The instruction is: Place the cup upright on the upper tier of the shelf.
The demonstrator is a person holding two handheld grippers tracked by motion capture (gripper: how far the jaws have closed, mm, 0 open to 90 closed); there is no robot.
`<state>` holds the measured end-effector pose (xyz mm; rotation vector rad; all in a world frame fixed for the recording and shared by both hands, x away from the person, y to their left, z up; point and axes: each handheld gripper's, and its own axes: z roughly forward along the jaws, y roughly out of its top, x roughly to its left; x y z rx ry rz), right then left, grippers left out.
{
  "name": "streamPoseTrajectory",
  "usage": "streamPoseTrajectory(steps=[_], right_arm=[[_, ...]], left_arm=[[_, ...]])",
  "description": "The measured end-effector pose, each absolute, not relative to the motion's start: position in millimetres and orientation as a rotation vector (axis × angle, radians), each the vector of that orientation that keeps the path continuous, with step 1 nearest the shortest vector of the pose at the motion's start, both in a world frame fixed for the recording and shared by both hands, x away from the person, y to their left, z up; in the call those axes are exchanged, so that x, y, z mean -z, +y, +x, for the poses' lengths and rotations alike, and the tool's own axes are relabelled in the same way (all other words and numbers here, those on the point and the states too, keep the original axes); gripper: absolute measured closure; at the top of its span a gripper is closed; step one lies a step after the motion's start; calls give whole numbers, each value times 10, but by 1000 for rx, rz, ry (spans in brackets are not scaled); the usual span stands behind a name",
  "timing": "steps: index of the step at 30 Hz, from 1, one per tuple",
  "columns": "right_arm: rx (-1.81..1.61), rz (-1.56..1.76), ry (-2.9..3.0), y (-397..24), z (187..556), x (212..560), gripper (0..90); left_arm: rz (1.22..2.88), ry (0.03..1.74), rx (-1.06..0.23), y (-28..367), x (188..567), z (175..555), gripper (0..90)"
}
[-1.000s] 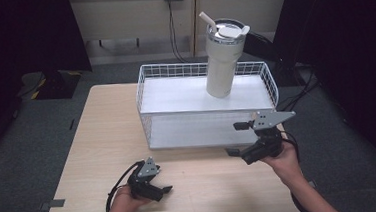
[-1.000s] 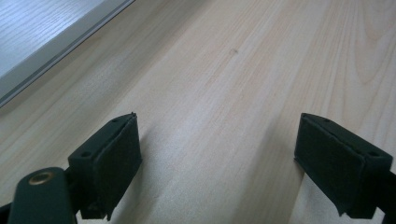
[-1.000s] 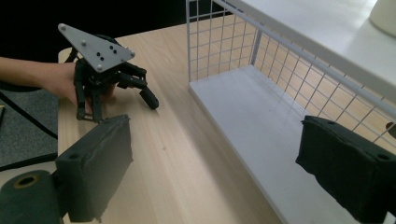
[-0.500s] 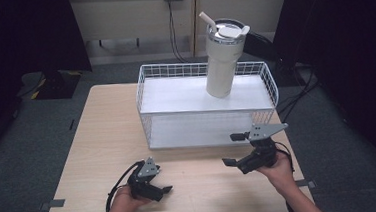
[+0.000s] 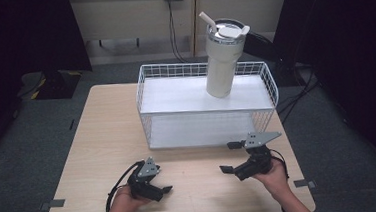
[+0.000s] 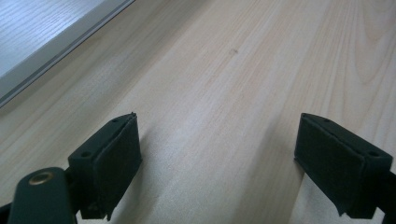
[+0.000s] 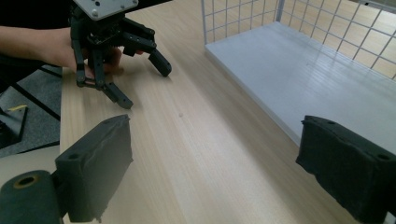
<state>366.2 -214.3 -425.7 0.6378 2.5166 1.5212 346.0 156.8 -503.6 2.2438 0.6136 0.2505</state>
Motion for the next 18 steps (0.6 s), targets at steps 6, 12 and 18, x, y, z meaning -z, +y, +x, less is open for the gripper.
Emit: streamPoseTrajectory(steps=[6,12,18], right_arm=[[-1505,635,2529,-2144,3668,4358,91],[-1481,630,2542,-2140,3656,4439,91],[-1474,639,2562,-2125,3631,4539,91]], left_arm=[[2242,615,-250,1566,5037,3460,138],[2242,615,-250,1566,5037,3459,138],[2242,615,-250,1566,5037,3459,138]])
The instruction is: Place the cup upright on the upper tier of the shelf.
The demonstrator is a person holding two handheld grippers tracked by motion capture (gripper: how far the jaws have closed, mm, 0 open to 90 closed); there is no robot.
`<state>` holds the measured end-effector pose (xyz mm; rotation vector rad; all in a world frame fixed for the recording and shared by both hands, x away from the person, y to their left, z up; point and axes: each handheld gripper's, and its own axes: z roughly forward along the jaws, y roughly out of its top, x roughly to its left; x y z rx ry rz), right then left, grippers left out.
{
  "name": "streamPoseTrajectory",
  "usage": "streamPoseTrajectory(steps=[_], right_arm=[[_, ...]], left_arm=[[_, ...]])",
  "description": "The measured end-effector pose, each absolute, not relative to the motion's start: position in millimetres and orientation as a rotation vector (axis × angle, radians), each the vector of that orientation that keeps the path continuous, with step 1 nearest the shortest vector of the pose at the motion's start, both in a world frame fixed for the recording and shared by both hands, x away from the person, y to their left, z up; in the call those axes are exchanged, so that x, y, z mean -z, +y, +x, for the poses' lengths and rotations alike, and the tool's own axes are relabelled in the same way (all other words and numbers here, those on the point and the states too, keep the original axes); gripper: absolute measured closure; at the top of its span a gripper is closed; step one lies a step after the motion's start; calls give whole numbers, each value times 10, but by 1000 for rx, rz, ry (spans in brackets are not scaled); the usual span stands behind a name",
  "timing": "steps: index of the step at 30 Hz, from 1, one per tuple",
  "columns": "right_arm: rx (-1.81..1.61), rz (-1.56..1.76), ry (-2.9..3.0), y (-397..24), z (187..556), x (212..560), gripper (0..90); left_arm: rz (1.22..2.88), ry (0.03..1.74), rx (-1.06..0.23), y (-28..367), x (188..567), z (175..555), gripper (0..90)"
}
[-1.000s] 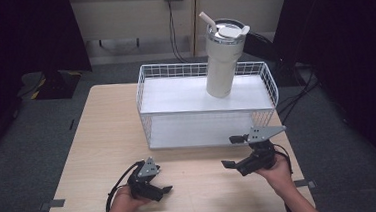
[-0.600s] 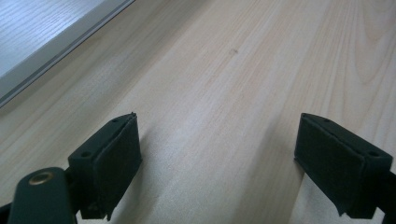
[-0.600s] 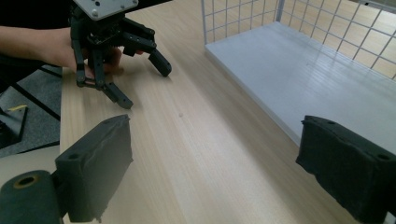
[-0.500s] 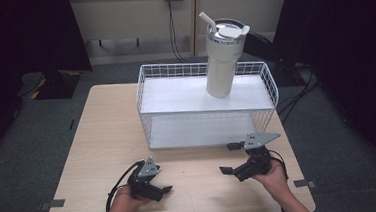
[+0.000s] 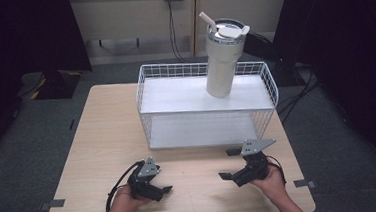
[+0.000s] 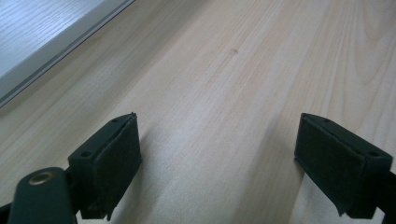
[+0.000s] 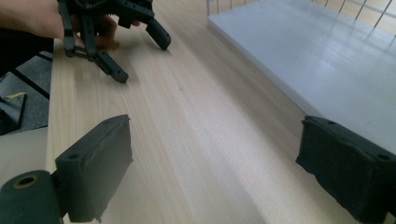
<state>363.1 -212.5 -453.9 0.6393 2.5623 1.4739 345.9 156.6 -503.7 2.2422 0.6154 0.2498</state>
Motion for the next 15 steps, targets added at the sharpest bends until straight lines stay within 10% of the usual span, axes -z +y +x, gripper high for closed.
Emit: streamPoseTrajectory(steps=[15], right_arm=[[-1439,653,2613,-2088,3521,4842,91]], left_arm=[[2245,613,-251,1568,5035,3460,138]])
